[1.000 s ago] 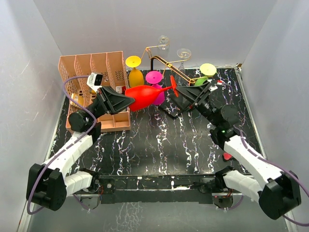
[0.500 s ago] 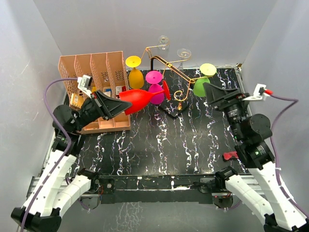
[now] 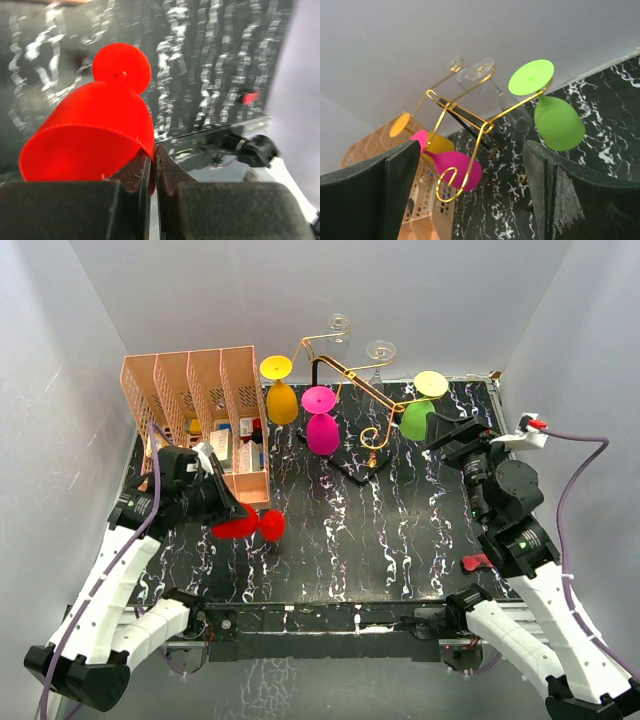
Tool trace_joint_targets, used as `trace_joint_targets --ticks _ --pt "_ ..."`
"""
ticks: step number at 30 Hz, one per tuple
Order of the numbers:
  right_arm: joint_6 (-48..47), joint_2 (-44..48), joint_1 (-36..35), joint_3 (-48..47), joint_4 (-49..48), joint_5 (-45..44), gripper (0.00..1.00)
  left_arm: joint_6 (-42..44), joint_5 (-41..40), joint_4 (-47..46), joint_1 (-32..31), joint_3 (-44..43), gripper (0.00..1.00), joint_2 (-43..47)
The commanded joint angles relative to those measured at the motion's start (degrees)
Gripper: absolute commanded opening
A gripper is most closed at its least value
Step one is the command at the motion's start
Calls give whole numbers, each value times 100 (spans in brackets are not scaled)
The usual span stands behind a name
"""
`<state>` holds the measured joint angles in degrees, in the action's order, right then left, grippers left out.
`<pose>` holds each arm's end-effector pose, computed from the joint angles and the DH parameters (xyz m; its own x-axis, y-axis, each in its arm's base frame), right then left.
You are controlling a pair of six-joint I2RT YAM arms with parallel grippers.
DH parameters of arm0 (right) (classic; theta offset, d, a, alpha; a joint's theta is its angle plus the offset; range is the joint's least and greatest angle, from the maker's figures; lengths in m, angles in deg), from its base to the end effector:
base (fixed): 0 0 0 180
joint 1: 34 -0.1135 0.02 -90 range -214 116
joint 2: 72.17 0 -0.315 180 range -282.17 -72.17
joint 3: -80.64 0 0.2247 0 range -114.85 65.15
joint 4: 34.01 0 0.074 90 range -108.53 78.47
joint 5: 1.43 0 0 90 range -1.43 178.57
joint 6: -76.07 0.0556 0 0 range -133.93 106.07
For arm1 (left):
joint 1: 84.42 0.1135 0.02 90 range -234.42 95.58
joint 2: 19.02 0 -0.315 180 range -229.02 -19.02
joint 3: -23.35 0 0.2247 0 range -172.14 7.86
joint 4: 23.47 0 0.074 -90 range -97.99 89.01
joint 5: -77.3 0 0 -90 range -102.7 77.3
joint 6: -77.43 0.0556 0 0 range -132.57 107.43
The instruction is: Take the wine glass off the wine glass rack
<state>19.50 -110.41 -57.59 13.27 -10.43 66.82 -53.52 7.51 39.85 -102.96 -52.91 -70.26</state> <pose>0.0943 0.0187 0.4300 0.0554 0.5826 -0.8109 -0.0770 0.8122 0.5782 0.1128 -0.0581 0.3760 -0.8078 -0.3778 -0.4524 0.0344 0.7360 -0.6761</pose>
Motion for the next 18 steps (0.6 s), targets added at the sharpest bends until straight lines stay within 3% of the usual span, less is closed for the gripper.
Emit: trace_joint_targets --ticks 1,18 --pt "-235 -99 6 -283 213 -328 90 509 -1263 1387 -9 -194 0 -283" --pt "-357 90 5 -200 236 -420 89 1384 -2204 1445 -9 -635 0 -1838"
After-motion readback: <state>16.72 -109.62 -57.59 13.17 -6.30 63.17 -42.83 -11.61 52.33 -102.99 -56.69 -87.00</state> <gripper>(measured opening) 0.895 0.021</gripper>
